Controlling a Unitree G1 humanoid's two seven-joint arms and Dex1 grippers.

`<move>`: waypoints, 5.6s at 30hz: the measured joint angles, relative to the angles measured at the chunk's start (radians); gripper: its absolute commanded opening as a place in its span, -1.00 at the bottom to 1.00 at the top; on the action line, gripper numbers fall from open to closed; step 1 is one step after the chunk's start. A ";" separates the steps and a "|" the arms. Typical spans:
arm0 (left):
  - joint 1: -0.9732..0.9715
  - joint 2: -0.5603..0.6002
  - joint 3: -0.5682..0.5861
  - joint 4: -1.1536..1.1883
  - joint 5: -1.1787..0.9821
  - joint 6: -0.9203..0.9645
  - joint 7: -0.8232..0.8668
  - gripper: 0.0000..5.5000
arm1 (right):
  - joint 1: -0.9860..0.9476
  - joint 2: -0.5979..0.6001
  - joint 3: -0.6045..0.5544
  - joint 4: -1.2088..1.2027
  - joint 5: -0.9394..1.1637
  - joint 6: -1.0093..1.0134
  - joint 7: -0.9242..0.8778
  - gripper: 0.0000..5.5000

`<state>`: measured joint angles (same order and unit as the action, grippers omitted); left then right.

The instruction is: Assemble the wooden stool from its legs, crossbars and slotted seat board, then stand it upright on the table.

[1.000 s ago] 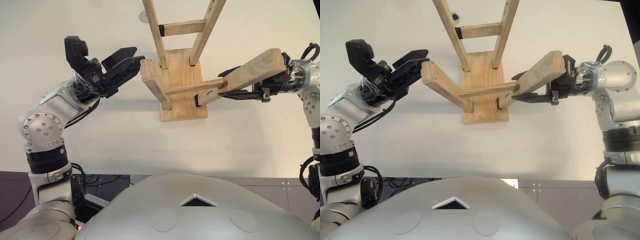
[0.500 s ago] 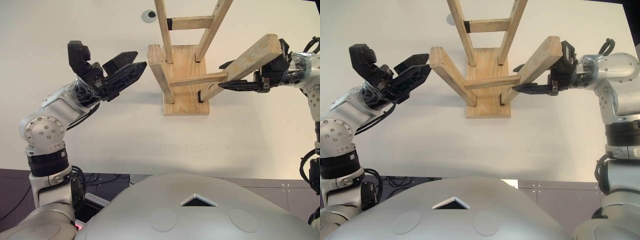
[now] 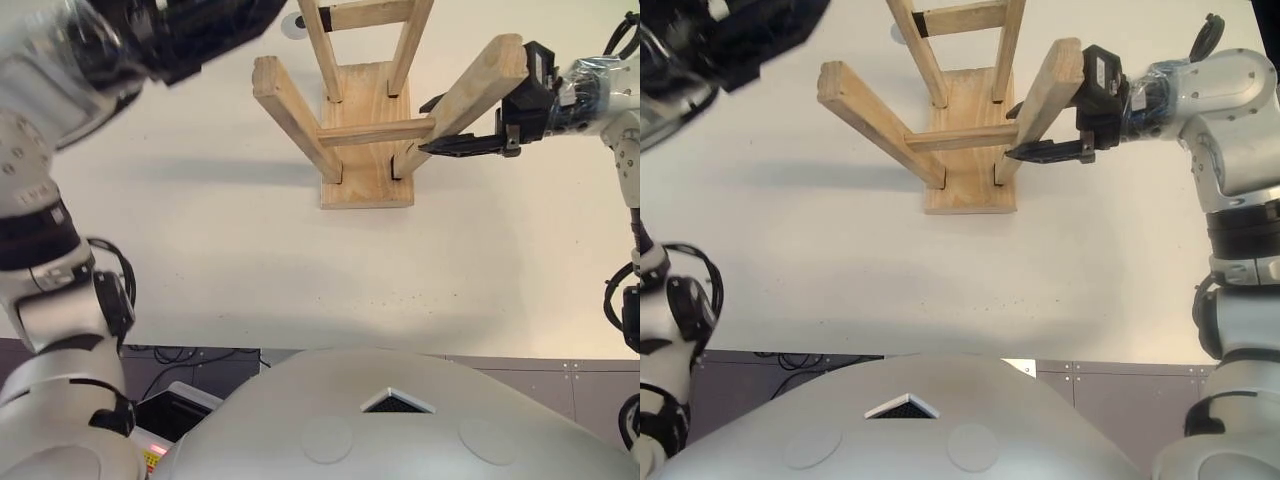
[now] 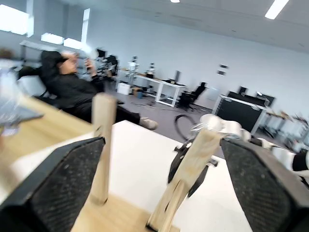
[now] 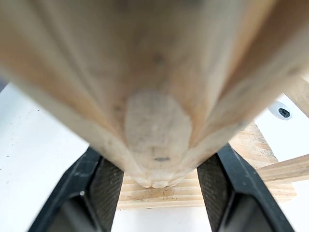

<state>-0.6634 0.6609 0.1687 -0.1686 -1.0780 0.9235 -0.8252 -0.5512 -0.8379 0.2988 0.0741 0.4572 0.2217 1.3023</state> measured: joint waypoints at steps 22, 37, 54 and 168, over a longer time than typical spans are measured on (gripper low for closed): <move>-0.508 -0.149 -0.998 0.403 0.943 -0.299 -0.441 -0.31 | 0.018 0.008 0.059 -0.003 0.018 0.009 -0.167 -0.26; -0.465 -0.279 -1.104 0.521 1.237 -0.541 -0.471 -0.74 | 0.055 0.051 0.061 -0.002 0.046 0.109 -0.251 -0.26; -0.333 -0.314 -0.947 0.271 1.227 -0.361 -0.480 -0.29 | 0.117 0.067 0.212 0.048 0.019 0.315 -0.281 0.12; 0.219 0.066 -0.272 0.408 0.000 0.458 -0.315 -0.28 | 0.090 0.091 -0.336 0.077 0.591 1.385 -0.337 -0.12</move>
<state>-0.4447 0.7267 -0.1032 0.2391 -1.0781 1.3819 -1.1402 -0.4616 -0.7470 -0.0374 0.1508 1.0483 1.6070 0.9655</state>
